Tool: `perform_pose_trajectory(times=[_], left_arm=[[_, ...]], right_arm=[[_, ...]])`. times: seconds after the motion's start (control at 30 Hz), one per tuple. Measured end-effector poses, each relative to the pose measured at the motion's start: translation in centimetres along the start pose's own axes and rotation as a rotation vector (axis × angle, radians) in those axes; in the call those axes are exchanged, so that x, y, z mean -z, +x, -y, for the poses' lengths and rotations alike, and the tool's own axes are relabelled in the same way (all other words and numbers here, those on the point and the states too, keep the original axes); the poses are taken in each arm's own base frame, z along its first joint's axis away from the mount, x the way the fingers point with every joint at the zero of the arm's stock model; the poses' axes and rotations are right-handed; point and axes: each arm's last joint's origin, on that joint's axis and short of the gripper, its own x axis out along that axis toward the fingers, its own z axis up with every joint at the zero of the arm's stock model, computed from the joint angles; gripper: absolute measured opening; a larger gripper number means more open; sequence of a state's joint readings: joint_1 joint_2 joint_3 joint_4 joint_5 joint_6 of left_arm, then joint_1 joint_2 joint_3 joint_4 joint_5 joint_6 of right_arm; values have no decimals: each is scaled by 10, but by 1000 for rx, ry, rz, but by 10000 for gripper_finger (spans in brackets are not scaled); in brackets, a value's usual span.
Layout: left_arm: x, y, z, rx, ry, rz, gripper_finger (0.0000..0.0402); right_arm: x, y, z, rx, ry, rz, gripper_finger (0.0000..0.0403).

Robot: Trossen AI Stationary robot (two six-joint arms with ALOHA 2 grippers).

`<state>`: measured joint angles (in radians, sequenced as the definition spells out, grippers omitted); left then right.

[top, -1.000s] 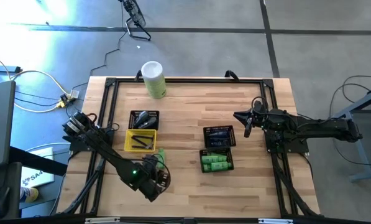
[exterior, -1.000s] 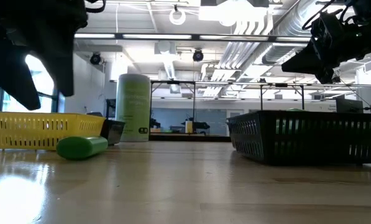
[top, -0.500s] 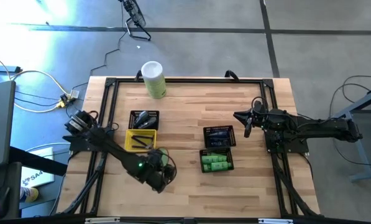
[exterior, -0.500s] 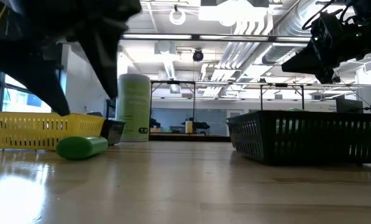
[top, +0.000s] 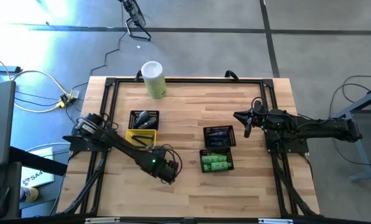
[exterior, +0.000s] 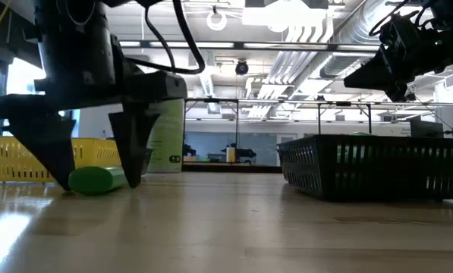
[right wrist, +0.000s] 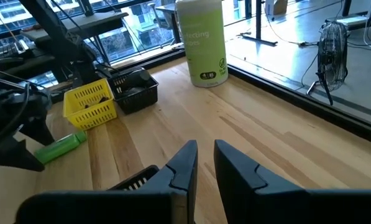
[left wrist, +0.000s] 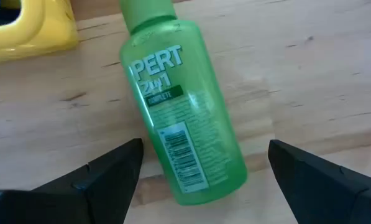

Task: Pick & Place Travel size toiletries
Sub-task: Put the green shampoo into the bottom right black bin

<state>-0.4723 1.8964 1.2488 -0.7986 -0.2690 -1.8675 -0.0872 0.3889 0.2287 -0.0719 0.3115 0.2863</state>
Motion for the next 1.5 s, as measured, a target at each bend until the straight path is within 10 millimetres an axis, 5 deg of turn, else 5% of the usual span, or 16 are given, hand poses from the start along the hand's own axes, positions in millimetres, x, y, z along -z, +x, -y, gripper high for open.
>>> perform_pose_trajectory(times=[0.43,0.9,1.5], left_arm=[[-8,2,1,-6,-16,45,338],[-8,2,1,-9,-19,31,234],[-7,2,1,-17,-11,9,175]], right_arm=[[0,0,0,0,-3,0,46],[0,0,0,0,-3,0,46],[0,0,0,0,-3,-1,46]])
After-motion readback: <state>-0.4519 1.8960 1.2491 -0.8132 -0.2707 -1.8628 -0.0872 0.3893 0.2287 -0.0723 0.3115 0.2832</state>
